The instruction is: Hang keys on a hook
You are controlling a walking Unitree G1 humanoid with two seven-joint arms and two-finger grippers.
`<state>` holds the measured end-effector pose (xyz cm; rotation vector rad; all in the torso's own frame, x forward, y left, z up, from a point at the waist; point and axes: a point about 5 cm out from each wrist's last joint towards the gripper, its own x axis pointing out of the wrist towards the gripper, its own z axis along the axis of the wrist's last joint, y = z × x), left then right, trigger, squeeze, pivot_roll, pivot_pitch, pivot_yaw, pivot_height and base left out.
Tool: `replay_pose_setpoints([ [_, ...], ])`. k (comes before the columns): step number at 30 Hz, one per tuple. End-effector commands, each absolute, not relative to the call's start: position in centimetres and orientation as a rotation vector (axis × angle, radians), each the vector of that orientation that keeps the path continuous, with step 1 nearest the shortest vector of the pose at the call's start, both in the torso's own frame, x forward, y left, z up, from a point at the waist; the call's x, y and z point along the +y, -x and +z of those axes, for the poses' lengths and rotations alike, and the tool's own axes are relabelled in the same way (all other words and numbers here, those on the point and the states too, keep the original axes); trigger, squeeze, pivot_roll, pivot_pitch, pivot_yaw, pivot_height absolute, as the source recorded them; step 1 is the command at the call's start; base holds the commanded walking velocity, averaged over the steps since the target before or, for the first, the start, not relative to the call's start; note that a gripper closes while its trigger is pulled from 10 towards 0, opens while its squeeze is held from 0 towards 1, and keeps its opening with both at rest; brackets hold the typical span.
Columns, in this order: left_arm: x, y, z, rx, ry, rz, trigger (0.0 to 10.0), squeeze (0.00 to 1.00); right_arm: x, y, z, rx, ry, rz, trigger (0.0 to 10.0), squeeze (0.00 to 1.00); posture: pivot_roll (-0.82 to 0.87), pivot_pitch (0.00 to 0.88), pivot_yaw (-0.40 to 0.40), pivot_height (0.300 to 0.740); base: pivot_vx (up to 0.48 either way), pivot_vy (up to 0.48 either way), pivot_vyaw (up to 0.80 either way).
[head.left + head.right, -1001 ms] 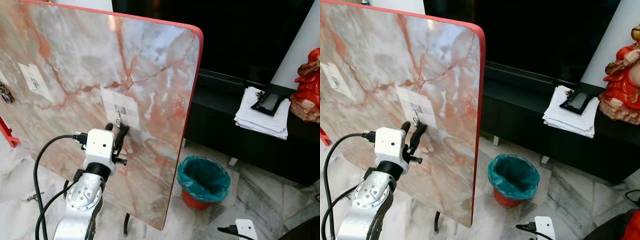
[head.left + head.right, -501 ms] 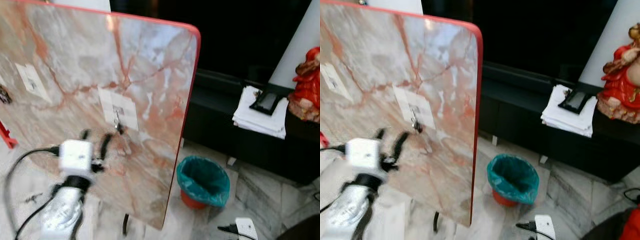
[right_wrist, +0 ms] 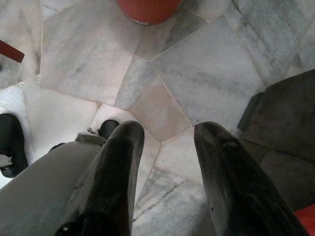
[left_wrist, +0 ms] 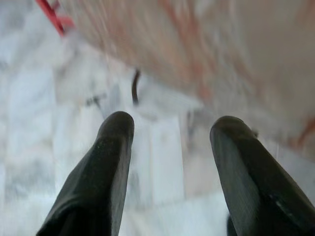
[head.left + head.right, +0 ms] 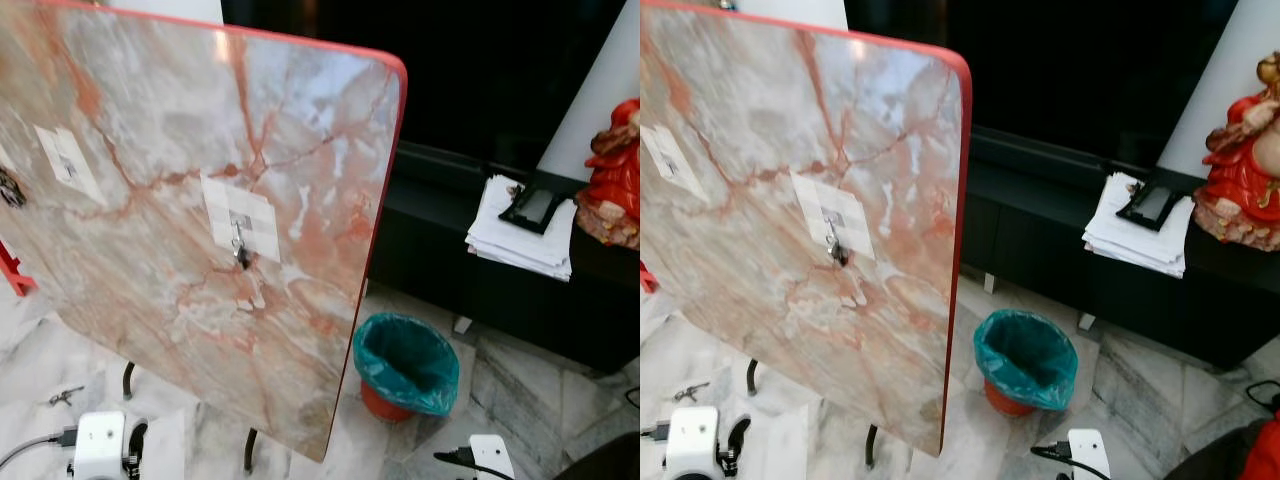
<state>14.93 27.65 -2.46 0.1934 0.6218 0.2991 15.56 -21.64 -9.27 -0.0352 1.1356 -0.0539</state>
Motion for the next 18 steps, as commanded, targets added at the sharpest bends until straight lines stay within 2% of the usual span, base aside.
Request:
replay_pose_setpoints([
  [1,26.9,-12.5,-5.6,0.785,-0.163,0.281,10.0,0.0,-21.8,-15.5,-9.3,1.144,0.045,-0.055,10.0,0.0,0.02,0.0,-0.071,0.74,0.0,0.0,0.0],
  [4,26.4,-10.4,-8.1,0.947,-0.158,0.276,10.0,0.0,-21.8,-15.4,-9.3,1.144,0.044,-0.06,10.0,0.0,0.01,0.0,-0.071,0.74,0.0,0.0,0.0],
  [9,26.3,-9.7,-8.9,1.035,-0.162,0.306,10.0,0.0,-21.8,-15.4,-9.3,1.147,0.046,-0.068,10.0,0.0,0.0,0.0,-0.071,0.74,0.0,0.0,0.0],
  [14,26.2,-11.5,-8.8,0.995,-0.164,0.3,10.0,0.0,-21.8,-15.3,-9.4,1.16,0.057,-0.067,10.0,0.0,0.01,0.0,-0.069,0.74,0.0,0.472,0.0],
  [18,25.7,-11.7,-9.0,1.006,-0.172,0.28,10.0,0.0,-21.7,-15.3,-9.4,1.164,0.058,-0.066,10.0,0.0,0.01,0.0,-0.062,0.74,0.0,0.476,0.0],
])
